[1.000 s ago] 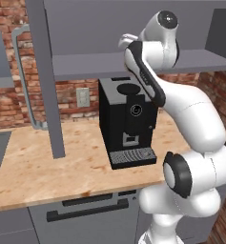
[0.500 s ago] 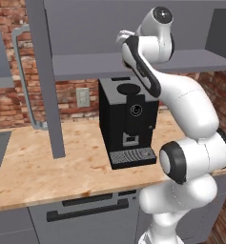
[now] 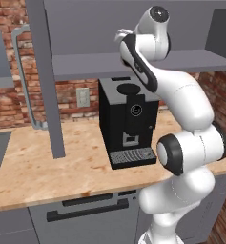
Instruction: Pick the shaker and mayonnaise from the counter and place them in the cabinet.
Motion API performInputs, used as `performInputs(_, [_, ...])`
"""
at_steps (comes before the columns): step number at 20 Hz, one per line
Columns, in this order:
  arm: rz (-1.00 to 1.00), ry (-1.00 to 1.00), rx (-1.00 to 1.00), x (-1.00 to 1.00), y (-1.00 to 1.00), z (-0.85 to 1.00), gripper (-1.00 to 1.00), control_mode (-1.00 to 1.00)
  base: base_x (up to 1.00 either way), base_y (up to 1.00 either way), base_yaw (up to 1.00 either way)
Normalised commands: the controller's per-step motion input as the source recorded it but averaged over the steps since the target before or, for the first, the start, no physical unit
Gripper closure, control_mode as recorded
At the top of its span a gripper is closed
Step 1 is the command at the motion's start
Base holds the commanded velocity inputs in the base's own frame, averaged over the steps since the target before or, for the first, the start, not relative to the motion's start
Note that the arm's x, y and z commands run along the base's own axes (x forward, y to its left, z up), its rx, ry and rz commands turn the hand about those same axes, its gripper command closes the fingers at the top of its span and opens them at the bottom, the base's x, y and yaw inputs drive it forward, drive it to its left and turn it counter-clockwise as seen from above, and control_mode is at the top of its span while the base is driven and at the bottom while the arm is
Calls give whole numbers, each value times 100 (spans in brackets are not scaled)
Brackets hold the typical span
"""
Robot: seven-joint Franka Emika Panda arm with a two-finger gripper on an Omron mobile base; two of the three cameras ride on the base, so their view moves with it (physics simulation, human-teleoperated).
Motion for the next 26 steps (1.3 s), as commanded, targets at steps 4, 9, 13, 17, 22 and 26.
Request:
performInputs(4, [0, -1, 0, 40, 0, -22, 100, -100, 0, 0, 0])
performInputs(9, [0, 0, 0, 42, 0, -33, 100, -100, 0, 0, 0])
performInputs(13, [0, 0, 0, 41, 1, -43, 100, -100, 0, 0, 0])
performInputs(17, [0, 0, 0, 36, 9, -50, -100, -100, 0, 0, 0])
performInputs(22, [0, 0, 0, 22, 6, -47, -100, -100, 0, 0, 0])
performInputs(26, [0, 0, 0, 6, 0, -46, -100, -100, 0, 0, 0])
